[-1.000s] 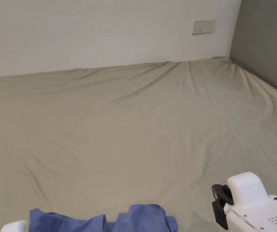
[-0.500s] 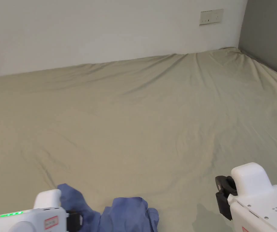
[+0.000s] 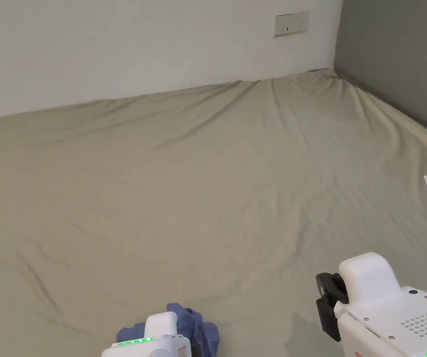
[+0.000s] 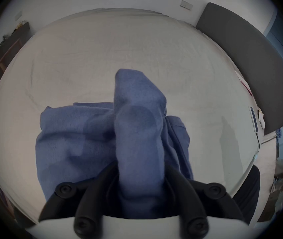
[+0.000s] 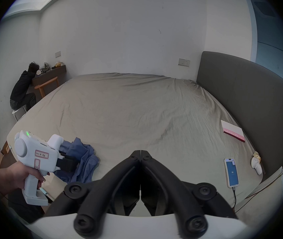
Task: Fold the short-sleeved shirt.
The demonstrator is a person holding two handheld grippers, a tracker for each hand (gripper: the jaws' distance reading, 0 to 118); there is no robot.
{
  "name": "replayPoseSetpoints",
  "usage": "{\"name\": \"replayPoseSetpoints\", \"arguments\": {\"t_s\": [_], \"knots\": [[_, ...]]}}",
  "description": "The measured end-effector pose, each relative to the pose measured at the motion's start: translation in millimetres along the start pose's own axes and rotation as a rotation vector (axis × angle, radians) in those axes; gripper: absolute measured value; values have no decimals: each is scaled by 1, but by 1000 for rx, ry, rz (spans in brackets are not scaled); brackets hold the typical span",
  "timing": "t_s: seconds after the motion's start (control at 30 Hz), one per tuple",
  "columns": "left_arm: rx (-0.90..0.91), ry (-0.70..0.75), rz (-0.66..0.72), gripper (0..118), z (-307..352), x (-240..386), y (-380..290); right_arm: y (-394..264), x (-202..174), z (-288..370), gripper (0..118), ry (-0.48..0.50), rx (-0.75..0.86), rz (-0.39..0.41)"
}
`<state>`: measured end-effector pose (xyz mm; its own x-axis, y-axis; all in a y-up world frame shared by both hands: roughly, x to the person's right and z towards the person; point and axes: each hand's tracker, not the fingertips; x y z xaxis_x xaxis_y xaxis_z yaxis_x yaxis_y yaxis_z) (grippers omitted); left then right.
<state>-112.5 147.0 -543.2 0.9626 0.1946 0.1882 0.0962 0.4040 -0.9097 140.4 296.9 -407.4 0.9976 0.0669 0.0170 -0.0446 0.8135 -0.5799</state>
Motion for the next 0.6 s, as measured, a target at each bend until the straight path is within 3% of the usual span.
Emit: {"name": "replayPoseSetpoints", "arguments": {"t_s": [0.03, 0.07, 0.1, 0.13, 0.17, 0.23, 0.27, 0.3, 0.37, 0.4, 0.43, 0.5, 0.53, 0.6], "knots": [[8, -29, 35, 41, 3, -1, 2, -1, 1, -1, 1, -2, -2, -2], [6, -108, 71, 65, 5, -3, 5, 0, 1, -2, 1, -3, -5, -3], [0, -201, 109, 101, 7, -6, 7, 0, 2, -3, 1, -3, -8, -4], [-11, -341, 148, 115, 7, -8, 9, 0, 2, -4, 1, -5, -11, -5], [-20, -453, 185, 118, 11, -10, 11, 0, 2, -4, 1, -6, -12, -6], [57, -490, 244, 117, 30, -16, 12, 0, 2, -4, 1, -5, -12, -8], [99, -480, 244, 114, 35, -22, 13, 0, 2, -3, 1, -5, -9, -7], [134, -475, 238, 102, 43, -27, 14, 1, 2, -3, 1, -5, -8, -4], [219, -399, 185, 67, 59, -36, 14, 2, 1, -3, 1, -6, -6, 2], [255, -333, 142, 58, 63, -38, 12, 3, 1, -2, 1, -6, -5, 4], [287, -259, 93, 58, 67, -39, 9, 3, 0, -2, 1, -6, -4, 5], [311, -167, 5, 7, 67, -39, 2, 4, -1, -2, 1, -5, -2, 6], [326, -144, -34, 0, 65, -36, -3, 4, -1, -1, 1, -6, -1, 7], [334, -88, -133, 0, 58, -24, -12, 3, -2, -1, 1, -5, -1, 8]]}}
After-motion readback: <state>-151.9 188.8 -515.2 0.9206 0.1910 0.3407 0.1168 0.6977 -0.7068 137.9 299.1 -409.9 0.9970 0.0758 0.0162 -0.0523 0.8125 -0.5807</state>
